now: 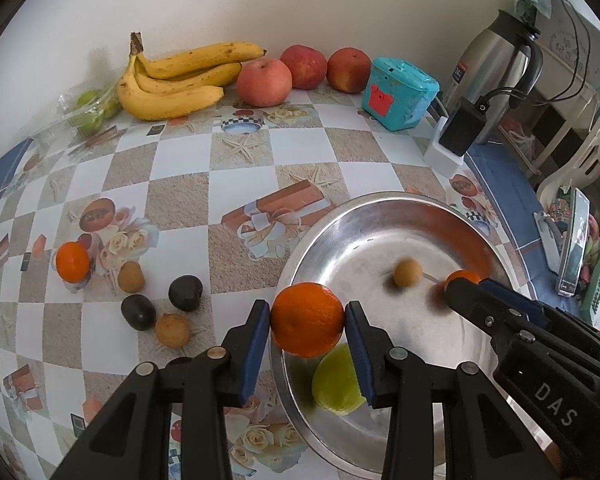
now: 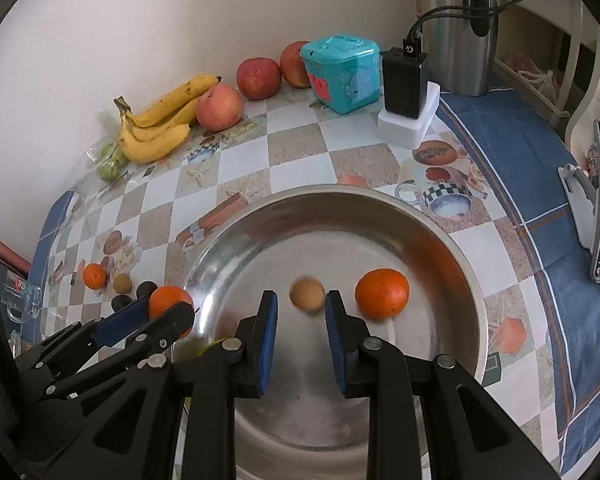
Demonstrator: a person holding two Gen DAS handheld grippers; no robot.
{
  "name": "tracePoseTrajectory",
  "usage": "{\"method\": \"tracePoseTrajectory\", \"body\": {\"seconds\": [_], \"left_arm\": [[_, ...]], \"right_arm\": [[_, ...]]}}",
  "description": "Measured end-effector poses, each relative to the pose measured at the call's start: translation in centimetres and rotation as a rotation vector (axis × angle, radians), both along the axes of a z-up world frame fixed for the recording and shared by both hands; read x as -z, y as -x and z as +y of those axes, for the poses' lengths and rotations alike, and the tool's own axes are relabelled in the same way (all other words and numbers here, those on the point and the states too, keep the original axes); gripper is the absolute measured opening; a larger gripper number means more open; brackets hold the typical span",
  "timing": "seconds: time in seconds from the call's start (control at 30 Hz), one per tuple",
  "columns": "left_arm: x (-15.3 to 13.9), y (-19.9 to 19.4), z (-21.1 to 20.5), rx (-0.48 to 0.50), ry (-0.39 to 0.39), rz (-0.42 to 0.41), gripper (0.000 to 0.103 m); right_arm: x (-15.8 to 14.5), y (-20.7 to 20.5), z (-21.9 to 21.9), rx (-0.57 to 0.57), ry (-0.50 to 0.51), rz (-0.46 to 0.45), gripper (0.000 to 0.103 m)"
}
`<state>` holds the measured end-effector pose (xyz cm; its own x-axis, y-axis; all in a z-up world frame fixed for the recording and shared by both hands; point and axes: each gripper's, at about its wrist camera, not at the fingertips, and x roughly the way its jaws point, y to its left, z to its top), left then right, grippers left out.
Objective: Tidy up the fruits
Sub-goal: 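Open the left gripper to drop the large orange into the steel bowl, then move both open grippers back from the bowl toward the fruit row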
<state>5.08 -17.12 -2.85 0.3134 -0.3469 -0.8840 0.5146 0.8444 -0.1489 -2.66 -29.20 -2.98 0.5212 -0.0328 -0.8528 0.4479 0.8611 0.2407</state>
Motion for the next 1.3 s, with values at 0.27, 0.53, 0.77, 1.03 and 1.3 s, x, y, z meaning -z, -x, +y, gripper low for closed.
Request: {"method": "tracePoseTrajectory", "body": {"seconds": [0.27,0.53,0.77,1.03,1.3], "left_arm": [[-1.1,0.0,0.1,0.000,0.020,-0.024,0.046],[-1.2,-1.6,2.6,-0.124,-0.001,0.011,0.046],[-0.7,-3.4,6.8,-0.283,-0.036,0.073,0.046],[-1.7,-4.4,10.1,-0.370,-0.022,0.065,0.046],[-1.9,-4.8,11.4,-0.403,-0.046,0.059,0.067]], "right_arm": [[-1.2,0.3,-0.2,0.011,0.011,-0.036,0.036],[-1.8,0.6,-0.5,0.024,0.007,-0.056,0.036],[-1.6,0.5,-0.3,0.018,0.005,-0.044,0.036],[-1.6,0.3,0.5,-0.007,0.009,-0.037,0.036],[-1.6,0.0,1.0,-0.022,0.020,-0.026,0.036]]}}
